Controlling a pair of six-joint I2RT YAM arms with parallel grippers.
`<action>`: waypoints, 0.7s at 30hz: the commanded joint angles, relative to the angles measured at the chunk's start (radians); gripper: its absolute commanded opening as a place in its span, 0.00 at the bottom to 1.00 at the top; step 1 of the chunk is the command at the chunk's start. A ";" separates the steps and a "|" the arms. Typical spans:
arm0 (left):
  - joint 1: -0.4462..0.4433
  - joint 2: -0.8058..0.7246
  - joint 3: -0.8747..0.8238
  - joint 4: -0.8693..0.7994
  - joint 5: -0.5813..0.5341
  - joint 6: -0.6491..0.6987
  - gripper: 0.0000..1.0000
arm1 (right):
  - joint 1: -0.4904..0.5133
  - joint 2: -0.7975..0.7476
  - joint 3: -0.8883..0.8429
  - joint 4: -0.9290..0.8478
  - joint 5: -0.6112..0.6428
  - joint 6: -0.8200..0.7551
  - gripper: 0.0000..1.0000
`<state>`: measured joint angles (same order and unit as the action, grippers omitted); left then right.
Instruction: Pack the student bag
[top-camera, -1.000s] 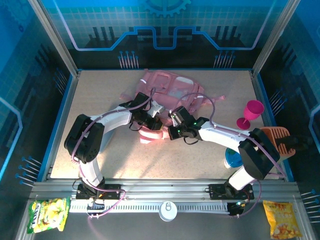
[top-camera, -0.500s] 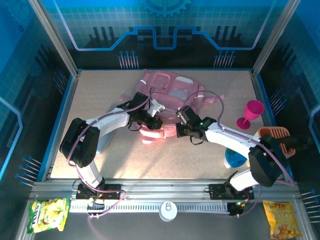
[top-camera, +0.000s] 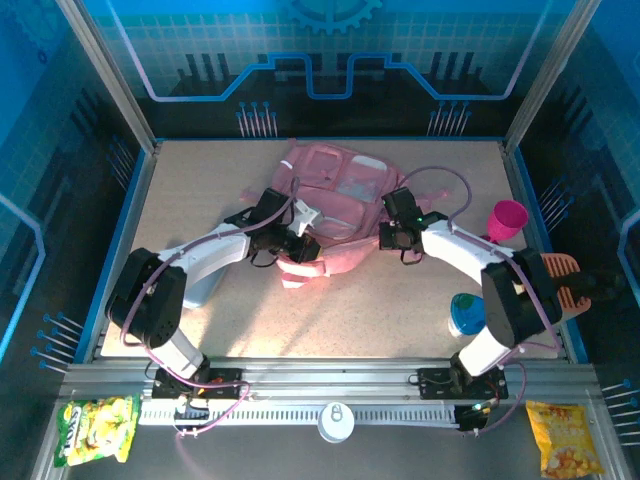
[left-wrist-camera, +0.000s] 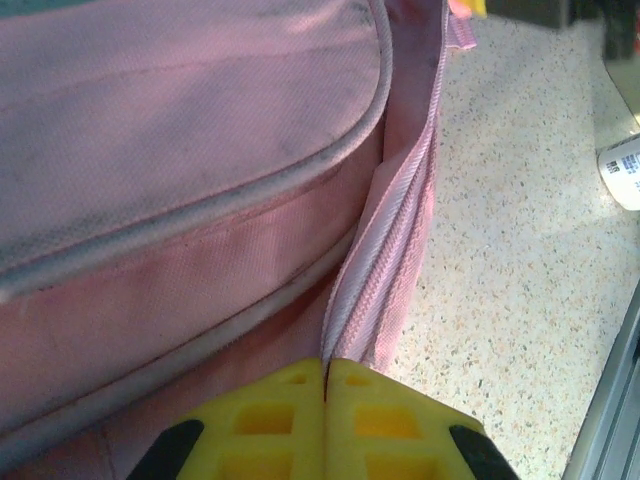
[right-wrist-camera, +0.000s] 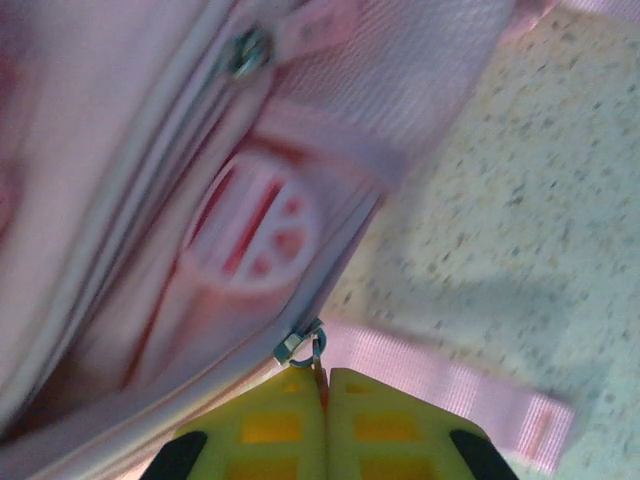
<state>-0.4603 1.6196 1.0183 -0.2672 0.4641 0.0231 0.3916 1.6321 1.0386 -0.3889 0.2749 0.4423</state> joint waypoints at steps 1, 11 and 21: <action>0.009 -0.053 -0.032 -0.033 -0.003 -0.039 0.03 | -0.071 0.053 0.072 -0.014 0.032 -0.029 0.08; -0.114 -0.070 -0.066 0.006 -0.058 -0.168 0.12 | -0.091 -0.094 0.035 0.007 -0.097 0.032 0.45; -0.231 0.013 0.072 0.022 -0.191 -0.245 0.43 | -0.093 -0.328 -0.148 0.054 -0.267 0.219 0.59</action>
<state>-0.6922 1.6226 1.0340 -0.2379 0.3145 -0.1879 0.3065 1.3338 0.9279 -0.3470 0.0826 0.5785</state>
